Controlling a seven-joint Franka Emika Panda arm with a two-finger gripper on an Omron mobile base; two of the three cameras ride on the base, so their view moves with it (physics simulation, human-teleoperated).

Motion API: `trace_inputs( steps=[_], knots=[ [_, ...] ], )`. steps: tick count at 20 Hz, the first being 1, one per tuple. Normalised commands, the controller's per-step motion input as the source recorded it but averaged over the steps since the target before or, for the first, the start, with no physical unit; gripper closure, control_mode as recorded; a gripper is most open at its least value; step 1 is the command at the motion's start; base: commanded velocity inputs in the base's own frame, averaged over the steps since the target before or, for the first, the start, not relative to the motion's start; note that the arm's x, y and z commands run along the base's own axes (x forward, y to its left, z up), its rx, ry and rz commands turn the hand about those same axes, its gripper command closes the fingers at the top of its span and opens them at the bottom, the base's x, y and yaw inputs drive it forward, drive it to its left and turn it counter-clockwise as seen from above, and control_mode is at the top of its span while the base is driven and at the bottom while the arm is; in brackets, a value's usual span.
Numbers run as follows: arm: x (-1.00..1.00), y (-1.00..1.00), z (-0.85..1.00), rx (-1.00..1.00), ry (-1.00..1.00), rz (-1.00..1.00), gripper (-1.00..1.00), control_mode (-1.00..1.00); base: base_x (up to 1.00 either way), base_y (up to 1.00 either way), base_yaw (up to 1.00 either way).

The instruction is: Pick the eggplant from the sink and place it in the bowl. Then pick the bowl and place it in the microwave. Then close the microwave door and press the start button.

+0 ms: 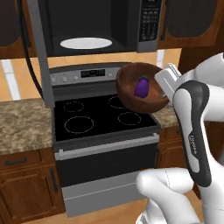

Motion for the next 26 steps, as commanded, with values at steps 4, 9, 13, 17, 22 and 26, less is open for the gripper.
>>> trace_inputs(
  steps=[4,9,13,17,22,26],
  knots=[
    [0.0,0.0,0.0,0.0,0.0,0.0,1.0,1.0,0.33,0.29,0.04],
    [0.0,0.0,0.0,0.0,0.0,0.0,1.0,1.0,0.49,0.49,0.02],
    [0.0,0.0,0.0,0.0,0.0,0.0,1.0,1.0,0.5,0.3,0.0],
    [0.0,0.0,0.0,0.0,0.0,0.0,1.0,1.0,0.19,0.03,0.0],
    [0.0,0.0,0.0,0.0,0.0,0.0,1.0,1.0,-0.08,0.01,0.0],
    [0.24,0.0,0.59,-0.03,-0.09,-0.03,1.0,-1.0,0.0,0.0,0.0]
  ],
)
